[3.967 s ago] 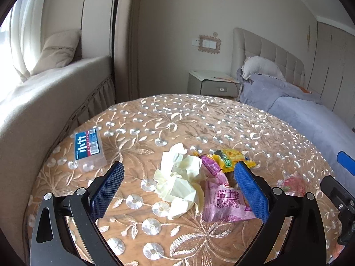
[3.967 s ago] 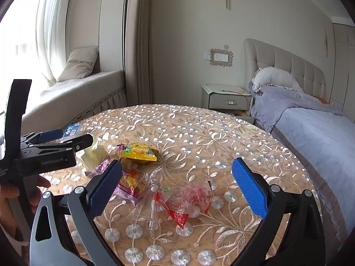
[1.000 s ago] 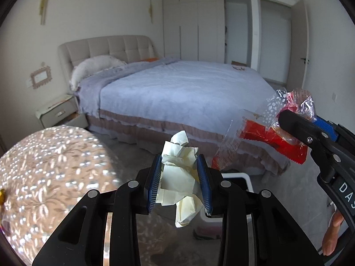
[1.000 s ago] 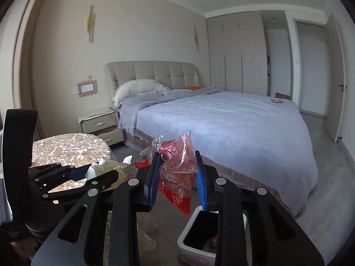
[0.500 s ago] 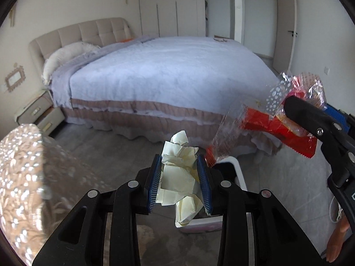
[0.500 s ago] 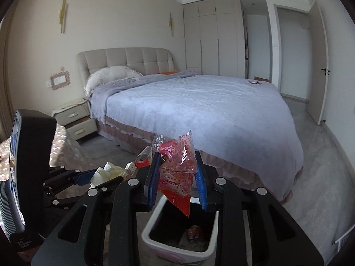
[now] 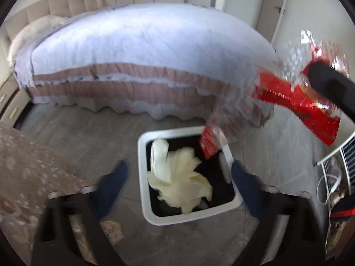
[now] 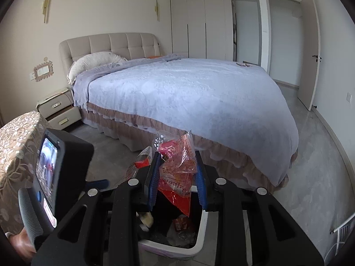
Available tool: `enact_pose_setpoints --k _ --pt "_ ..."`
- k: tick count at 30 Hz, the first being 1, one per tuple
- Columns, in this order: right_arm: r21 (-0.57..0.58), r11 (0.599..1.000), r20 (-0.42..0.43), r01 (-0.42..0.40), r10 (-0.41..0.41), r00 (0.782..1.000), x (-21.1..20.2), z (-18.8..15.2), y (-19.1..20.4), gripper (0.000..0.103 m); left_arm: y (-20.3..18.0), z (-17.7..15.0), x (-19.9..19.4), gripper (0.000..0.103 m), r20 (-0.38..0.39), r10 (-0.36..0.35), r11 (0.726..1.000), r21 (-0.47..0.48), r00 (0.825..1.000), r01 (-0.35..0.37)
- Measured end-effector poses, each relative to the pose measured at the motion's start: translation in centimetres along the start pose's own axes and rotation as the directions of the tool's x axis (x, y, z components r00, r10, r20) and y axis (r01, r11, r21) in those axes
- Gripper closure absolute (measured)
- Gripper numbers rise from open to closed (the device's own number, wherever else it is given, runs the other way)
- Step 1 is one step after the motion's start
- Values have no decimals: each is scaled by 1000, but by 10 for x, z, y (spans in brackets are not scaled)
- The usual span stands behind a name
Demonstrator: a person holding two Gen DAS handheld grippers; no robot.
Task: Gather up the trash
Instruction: 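Open the right tool over the bin to drop the red wrapper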
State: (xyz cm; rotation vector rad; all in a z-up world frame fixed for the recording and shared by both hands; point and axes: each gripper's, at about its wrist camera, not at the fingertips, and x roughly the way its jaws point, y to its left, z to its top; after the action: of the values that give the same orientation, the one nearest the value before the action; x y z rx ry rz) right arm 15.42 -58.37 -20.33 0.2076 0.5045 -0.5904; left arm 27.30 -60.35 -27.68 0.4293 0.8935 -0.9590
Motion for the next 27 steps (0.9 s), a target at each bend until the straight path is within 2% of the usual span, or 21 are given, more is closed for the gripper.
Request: enact_pose_setpoints --k 4,8,13,16,18,23,25,27 --pt "4 1000 -28 5 -5 1000 12 -5 -2 72 -5 -6 18 6 -50 -7 1000 25 999 8" --pt "7 1000 -49 3 -3 999 19 -7 -3 72 -5 -8 17 5 -40 7 1000 26 999 -6" --pt "6 1000 -59 -3 3 998 29 -9 -3 72 10 -4 4 5 13 109 994 -1 994 -109" --pt "5 1000 -57 -6 6 998 35 -11 -2 72 25 -4 -5 5 42 220 975 -38 975 -219" --pt "2 1000 -61 -13 14 998 42 -14 0 72 34 -5 -9 5 45 261 964 -66 964 -258" --pt "7 998 -83 -68 68 994 64 -33 5 72 55 -8 -20 5 42 266 956 -139 963 -258" --pt "16 996 -99 -85 87 991 76 -44 7 72 57 -8 -26 5 65 316 942 -143 947 -305" --pt "20 995 -117 -93 95 989 84 -50 9 72 58 -8 -30 5 84 337 935 -144 938 -324"
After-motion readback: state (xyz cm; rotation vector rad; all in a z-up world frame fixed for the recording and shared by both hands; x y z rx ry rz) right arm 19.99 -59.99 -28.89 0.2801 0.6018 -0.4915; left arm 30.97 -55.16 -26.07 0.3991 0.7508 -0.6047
